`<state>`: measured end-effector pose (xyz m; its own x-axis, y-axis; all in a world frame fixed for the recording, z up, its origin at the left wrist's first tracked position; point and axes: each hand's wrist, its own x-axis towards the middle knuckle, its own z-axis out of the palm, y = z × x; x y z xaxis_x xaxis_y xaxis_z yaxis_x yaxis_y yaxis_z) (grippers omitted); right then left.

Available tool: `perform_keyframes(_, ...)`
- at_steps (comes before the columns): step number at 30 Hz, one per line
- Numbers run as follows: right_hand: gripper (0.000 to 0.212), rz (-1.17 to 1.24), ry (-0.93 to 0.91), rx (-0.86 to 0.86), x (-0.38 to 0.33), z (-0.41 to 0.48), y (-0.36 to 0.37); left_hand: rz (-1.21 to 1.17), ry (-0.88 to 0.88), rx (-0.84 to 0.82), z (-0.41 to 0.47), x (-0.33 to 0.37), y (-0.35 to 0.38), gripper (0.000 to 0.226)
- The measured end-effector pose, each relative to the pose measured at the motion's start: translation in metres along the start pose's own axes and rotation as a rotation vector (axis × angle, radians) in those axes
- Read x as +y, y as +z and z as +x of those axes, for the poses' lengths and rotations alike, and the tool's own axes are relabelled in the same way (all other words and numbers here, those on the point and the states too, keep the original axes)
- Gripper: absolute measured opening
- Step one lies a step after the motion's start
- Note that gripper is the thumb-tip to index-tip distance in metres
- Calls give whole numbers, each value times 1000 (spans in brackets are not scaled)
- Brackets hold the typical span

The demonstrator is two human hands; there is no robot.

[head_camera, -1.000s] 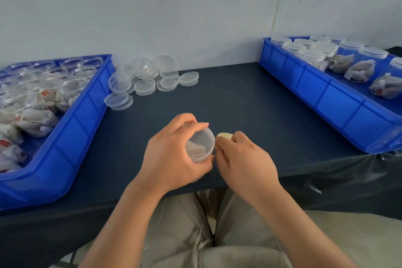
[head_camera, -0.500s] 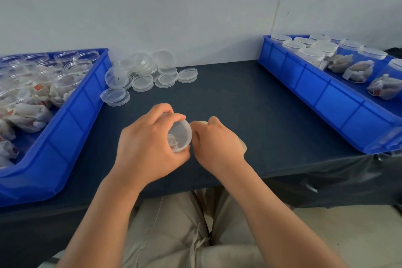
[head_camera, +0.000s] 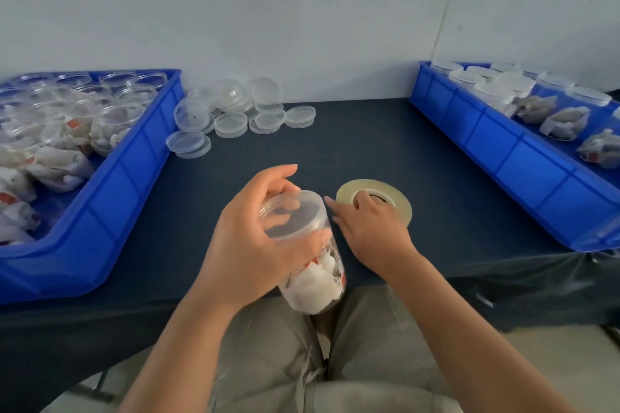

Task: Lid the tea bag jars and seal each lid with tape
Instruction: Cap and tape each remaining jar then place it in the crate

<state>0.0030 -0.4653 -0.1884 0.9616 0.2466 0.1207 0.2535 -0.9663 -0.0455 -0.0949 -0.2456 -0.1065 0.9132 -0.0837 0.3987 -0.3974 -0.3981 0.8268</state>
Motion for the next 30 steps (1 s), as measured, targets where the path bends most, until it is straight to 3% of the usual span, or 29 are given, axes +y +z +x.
perform_keyframes(6, 71, 80, 26, -50, -5, -12, -17, -161, -90, -13, 1, -1, 1, 71)
perform_keyframes(10, 56, 888, -47, 238, -34, -51, -57, -196, -129, 13, 2, -2, 2, 67)
perform_keyframes(13, 48, 1284, -147, 112, -53, -81, -76, -215, -137, 10, -1, -3, 7, 67)
perform_keyframes(16, 48, 1367, -123, 73, -61, -91, -81, -223, -119, 19, -4, 1, 13, 74)
perform_keyframes(22, 47, 1559, -82, 42, -54, -91, -74, -262, -121, -37, -4, 2, 13, 65)
perform_keyframes(30, 37, 1615, -24, 62, -52, -88, -60, -288, -133, -42, 0, -2, 16, 78)
